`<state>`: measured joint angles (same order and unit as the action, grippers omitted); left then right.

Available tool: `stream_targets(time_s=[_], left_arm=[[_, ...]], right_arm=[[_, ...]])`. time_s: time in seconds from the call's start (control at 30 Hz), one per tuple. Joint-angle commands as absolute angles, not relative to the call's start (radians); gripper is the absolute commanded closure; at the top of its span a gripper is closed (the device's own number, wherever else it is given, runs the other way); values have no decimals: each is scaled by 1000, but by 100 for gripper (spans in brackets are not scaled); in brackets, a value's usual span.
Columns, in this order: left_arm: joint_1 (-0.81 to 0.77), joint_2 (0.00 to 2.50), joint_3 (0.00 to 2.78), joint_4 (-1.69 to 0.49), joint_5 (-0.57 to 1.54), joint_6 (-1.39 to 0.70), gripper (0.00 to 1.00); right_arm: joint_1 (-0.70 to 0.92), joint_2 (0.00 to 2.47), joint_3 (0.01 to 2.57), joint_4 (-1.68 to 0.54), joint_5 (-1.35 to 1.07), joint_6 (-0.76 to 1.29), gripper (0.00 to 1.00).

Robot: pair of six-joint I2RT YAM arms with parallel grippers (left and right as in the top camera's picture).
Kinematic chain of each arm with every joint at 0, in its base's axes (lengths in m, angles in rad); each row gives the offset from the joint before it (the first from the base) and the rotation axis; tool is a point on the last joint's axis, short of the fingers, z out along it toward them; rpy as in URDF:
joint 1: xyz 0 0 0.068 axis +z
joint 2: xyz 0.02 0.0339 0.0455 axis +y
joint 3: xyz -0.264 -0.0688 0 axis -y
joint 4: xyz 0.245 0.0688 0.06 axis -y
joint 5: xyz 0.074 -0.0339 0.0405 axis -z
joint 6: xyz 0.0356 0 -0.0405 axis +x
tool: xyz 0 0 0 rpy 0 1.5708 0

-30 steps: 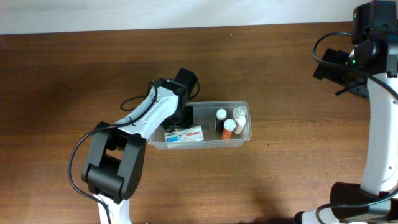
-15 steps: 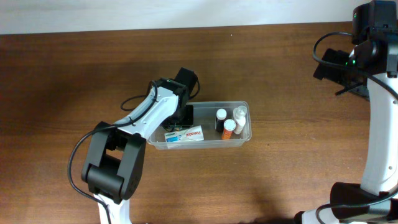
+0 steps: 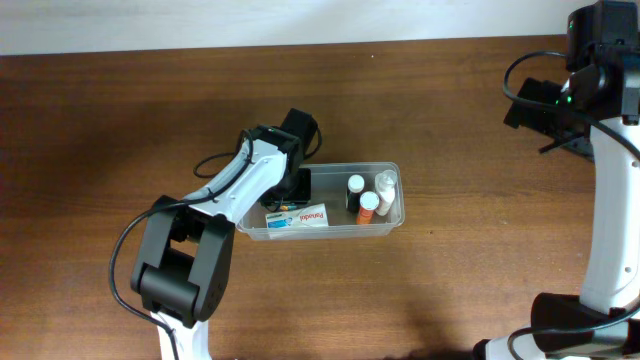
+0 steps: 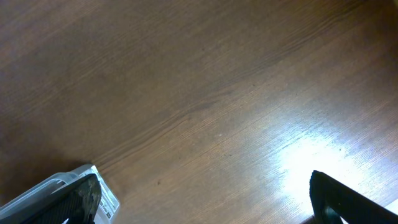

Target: Pack container

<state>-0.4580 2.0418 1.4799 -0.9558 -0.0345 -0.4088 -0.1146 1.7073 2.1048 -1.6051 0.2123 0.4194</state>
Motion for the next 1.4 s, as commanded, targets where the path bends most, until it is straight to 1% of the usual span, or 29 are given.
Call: stream_targets(time_s=[0.0, 0.23, 0.53, 0.7, 0.73, 0.9, 0.97, 1.0, 1.03, 1.23, 1.37], left_arm=[[-457, 2020, 1470, -950, -48, -414, 53], [-455, 2014, 1502, -966, -49, -414, 53], [-456, 1943, 1647, -1028, -54, -365, 52], [-456, 1884, 1734, -1132, -97, -365, 46], [-456, 1867, 1755, -1162, -109, -365, 46], [-456, 1753, 1813, -1280, -136, -366, 34], [-456, 1684, 1816, -1320, -136, -366, 22], [-456, 1654, 1816, -1336, -136, -366, 3], [-456, 1625, 1816, -1354, -135, -366, 1], [-456, 1464, 1816, -1464, -12, -366, 1], [-456, 1395, 1816, -1504, -4, -366, 1]], right_arm=[[-118, 1703, 2115, -1605, 214, 427, 2], [-118, 1703, 2115, -1605, 214, 427, 2], [-118, 1703, 2115, -1605, 214, 427, 2], [-118, 1703, 2115, -1605, 214, 427, 2], [-118, 1703, 2115, -1605, 214, 427, 2], [-118, 1703, 2115, -1605, 214, 427, 2], [-118, 1703, 2115, -1605, 214, 427, 2], [-118, 1703, 2115, -1605, 214, 427, 2], [-118, 1703, 2115, -1605, 214, 427, 2], [-118, 1703, 2115, -1605, 214, 427, 2], [-118, 1703, 2115, -1605, 214, 427, 2]])
